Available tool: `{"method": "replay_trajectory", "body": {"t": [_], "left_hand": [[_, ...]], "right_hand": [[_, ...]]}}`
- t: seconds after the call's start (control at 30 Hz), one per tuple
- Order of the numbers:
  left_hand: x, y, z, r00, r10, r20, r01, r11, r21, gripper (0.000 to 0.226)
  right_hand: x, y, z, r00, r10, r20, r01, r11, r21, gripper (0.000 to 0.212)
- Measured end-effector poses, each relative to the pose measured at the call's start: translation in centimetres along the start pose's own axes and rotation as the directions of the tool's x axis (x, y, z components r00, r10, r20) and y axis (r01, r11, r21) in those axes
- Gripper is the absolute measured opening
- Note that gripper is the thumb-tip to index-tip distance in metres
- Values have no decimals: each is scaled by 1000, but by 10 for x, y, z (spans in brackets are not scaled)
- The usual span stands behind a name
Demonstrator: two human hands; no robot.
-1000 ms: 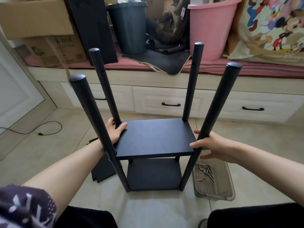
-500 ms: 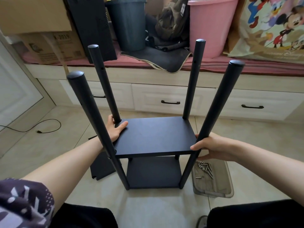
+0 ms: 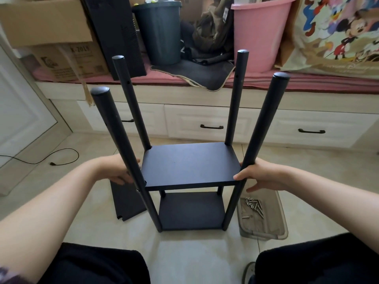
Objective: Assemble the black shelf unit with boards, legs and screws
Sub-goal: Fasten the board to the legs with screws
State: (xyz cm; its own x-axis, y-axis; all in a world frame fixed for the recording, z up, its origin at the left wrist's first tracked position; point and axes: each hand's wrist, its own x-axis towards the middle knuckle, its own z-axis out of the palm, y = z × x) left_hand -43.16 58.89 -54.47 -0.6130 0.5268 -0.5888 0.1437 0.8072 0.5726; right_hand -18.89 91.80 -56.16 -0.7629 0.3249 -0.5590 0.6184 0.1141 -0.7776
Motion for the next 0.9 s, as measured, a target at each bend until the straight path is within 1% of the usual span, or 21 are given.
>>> {"method": "replay_trajectory", "body": {"t": [0.03, 0.07, 0.1, 0.13, 0.17, 0.23, 0.27, 0.33, 0.37, 0.4, 0.43, 0.47, 0.5, 0.53, 0.57, 0.6, 0.63, 0.7, 0.8, 0.9], "left_hand": [[-8, 1, 1, 994, -99, 38, 89, 975, 202, 35], [-16, 4, 4, 976, -208, 64, 169, 912, 375, 35], [-24, 9, 9, 950, -301, 78, 224, 836, 501, 37], [-32, 16, 16, 930, -356, 91, 239, 775, 585, 37], [-41, 23, 24, 925, -365, 108, 215, 737, 641, 35], [-58, 41, 45, 950, -276, 148, 103, 722, 685, 35], [-65, 50, 58, 964, -202, 173, 34, 738, 674, 37], [-76, 69, 89, 978, -19, 209, -109, 803, 585, 37], [-78, 77, 107, 981, 93, 172, -173, 820, 546, 33], [-76, 85, 123, 974, 210, 90, -224, 805, 549, 29], [-73, 92, 138, 944, 329, -2, -264, 759, 595, 29], [-66, 99, 151, 895, 442, -63, -295, 691, 660, 34], [-57, 103, 161, 836, 542, -91, -324, 619, 715, 40], [-47, 106, 169, 788, 607, -103, -331, 559, 761, 48], [-37, 107, 174, 767, 632, -111, -312, 519, 796, 57], [-28, 106, 177, 773, 621, -127, -274, 508, 817, 66], [-19, 104, 179, 795, 589, -146, -229, 513, 827, 74], [-3, 96, 181, 811, 557, -178, -163, 508, 846, 82], [16, 86, 182, 787, 587, -190, -140, 470, 871, 86], [28, 84, 181, 764, 612, -206, -127, 456, 881, 79]], "right_hand": [[0, 0, 0, 1000, -1, 0, 1, 1000, 4, 30], [-1, -1, 1, 1000, -1, -3, 1, 1000, 7, 31], [-2, -1, 1, 1000, -1, -7, 1, 1000, 6, 33], [-3, -1, 2, 1000, 0, -14, 0, 1000, 1, 33], [-4, -1, 3, 1000, 0, -22, 0, 1000, -6, 32], [-6, -1, 4, 999, -2, -32, 2, 1000, -14, 28], [-7, -1, 5, 999, -3, -32, 3, 1000, -15, 27], [-9, -2, 6, 1000, -2, -29, 1, 1000, -13, 29], [-10, -2, 6, 1000, 1, -28, -1, 1000, -12, 29], [-12, -3, 7, 1000, 2, -26, -3, 1000, -13, 29], [-13, -5, 8, 1000, 4, -24, -4, 1000, -15, 29], [-15, -7, 9, 1000, 5, -21, -6, 1000, -18, 29], [-16, -9, 10, 1000, 7, -19, -7, 1000, -20, 28], [-17, -11, 12, 1000, 7, -14, -8, 1000, -23, 28], [-17, -13, 13, 1000, 7, -5, -8, 1000, -27, 28], [-17, -14, 14, 1000, 6, 8, -6, 1000, -30, 28], [-17, -16, 15, 1000, 2, 19, -1, 999, -35, 28], [-15, -18, 18, 1000, -6, 22, 7, 999, -36, 27], [-11, -19, 24, 1000, -19, 0, 19, 999, -38, 33], [-10, -16, 31, 999, -38, 28, 40, 997, -64, 43]]}}
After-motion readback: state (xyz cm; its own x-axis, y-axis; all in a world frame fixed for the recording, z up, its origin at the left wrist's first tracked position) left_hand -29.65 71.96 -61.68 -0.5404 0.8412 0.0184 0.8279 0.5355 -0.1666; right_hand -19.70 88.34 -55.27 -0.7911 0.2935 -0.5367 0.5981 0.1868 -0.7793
